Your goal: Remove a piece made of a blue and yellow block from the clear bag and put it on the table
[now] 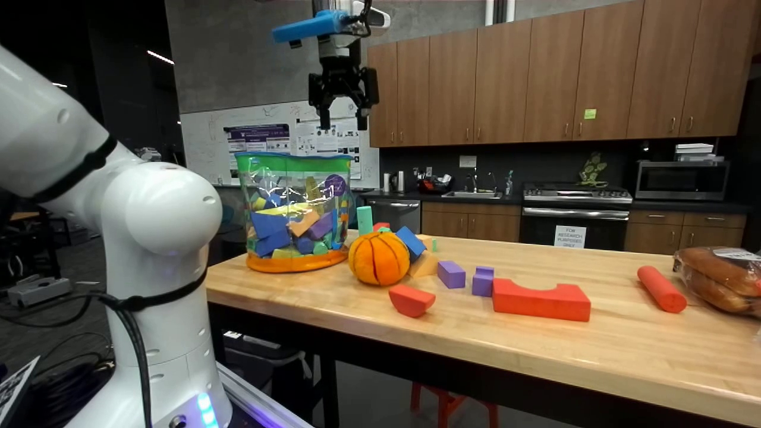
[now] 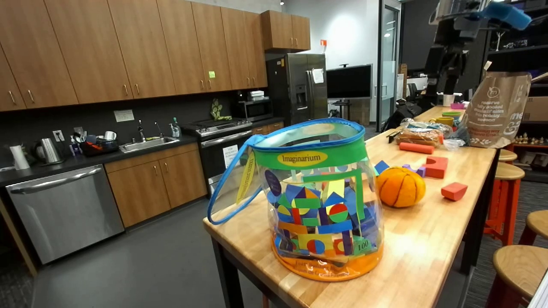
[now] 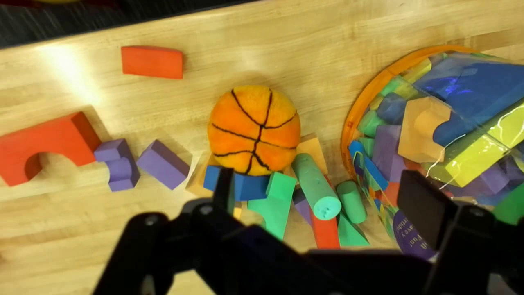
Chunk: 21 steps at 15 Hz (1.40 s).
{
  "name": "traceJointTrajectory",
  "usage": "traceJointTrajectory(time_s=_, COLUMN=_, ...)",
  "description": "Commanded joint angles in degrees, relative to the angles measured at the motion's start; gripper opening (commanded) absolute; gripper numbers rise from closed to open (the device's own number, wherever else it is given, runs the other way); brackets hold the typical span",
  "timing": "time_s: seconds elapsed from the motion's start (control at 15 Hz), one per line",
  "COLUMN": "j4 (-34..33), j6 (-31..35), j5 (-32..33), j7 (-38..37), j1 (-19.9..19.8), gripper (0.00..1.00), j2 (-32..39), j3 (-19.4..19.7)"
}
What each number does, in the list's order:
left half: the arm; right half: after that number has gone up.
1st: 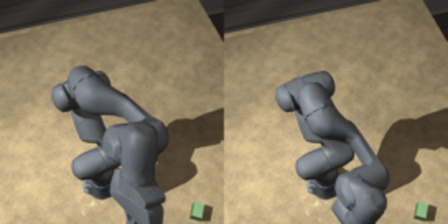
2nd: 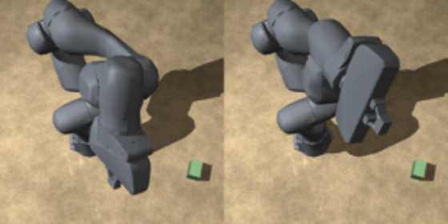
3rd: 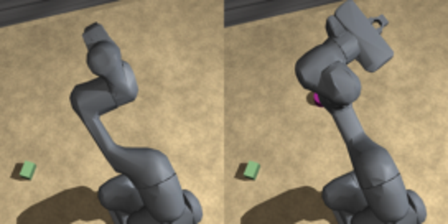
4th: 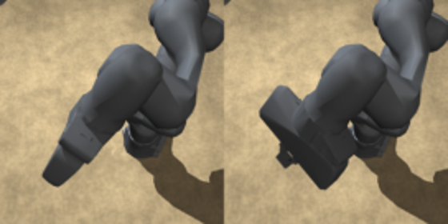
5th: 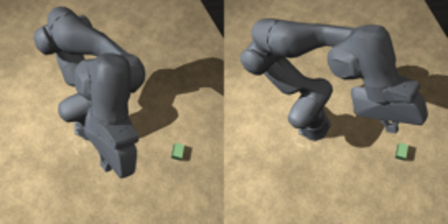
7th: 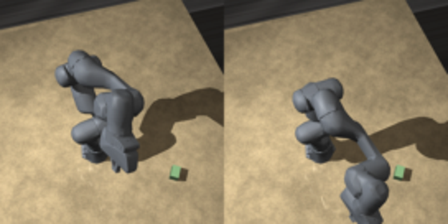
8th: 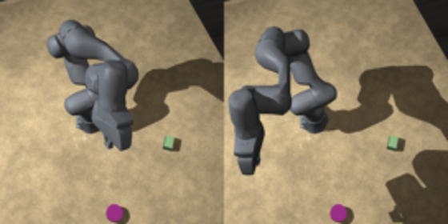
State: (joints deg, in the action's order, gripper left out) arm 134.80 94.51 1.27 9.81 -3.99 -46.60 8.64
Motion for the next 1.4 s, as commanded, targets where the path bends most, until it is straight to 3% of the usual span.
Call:
traceJointTrajectory(time_s=0.0, j4=-4.8, j6=1.3, j5=2.9, j7=0.6, j1=1.6, gripper=1.0, j2=2.8, j3=-3.1)
traceJointTrajectory(time_s=0.47, j4=-10.0, j6=7.0, j5=7.1, j7=0.2, j1=5.5, gripper=1.0, j2=8.1, j3=-9.8)
traceJointTrajectory(time_s=1.33, j4=-18.2, j6=7.0, j5=14.5, j7=-3.0, j1=13.7, gripper=1.0, j2=18.8, j3=-25.1)
